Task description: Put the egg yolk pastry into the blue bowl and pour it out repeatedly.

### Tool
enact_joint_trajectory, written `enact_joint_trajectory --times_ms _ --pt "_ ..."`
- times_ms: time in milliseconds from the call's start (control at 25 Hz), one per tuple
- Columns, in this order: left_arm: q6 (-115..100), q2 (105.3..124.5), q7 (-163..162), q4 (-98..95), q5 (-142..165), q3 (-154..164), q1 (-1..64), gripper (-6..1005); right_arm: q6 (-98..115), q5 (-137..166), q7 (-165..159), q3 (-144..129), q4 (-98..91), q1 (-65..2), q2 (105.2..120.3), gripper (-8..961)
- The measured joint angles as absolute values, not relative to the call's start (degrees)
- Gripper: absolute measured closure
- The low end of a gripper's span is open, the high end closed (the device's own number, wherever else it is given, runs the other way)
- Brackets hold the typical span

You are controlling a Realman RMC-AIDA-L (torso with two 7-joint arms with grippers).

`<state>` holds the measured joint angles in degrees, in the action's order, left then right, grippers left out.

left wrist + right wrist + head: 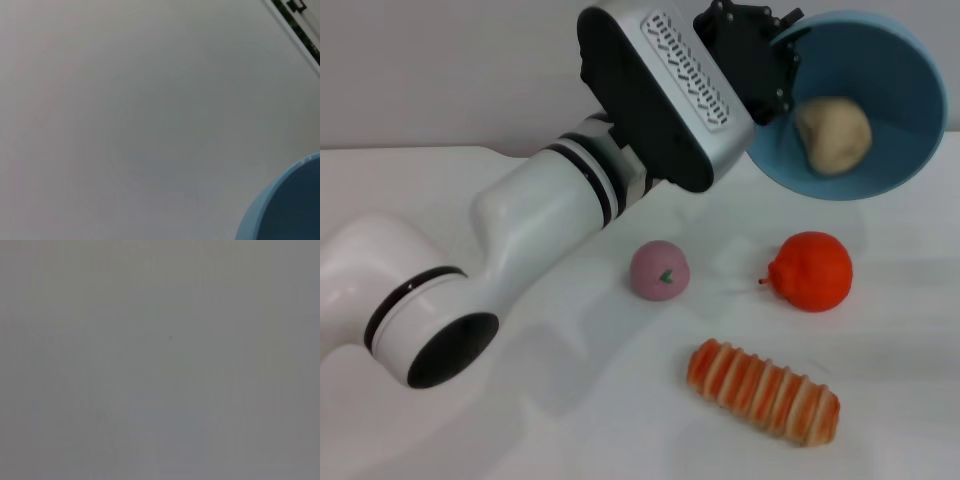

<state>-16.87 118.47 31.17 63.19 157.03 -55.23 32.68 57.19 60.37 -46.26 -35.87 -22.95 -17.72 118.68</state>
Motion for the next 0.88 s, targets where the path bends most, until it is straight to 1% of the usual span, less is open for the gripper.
enact_joint_trajectory --times_ms 240,760,880 --pt "-18.62 118.68 33.34 62.66 157.03 -53.57 32.71 1000 57.22 60.37 -46.23 -35.86 -22.83 -18.00 118.65 270" --pt "-17.95 118.83 34.32 61.66 156.62 -50.82 36.22 1000 57.21 60.37 -46.23 -35.80 -22.66 -18.27 118.65 271" --pt "-14.58 118.83 33.85 62.71 155.54 -52.63 36.34 1000 57.23 60.37 -46.23 -35.79 -22.57 -18.33 118.65 271"
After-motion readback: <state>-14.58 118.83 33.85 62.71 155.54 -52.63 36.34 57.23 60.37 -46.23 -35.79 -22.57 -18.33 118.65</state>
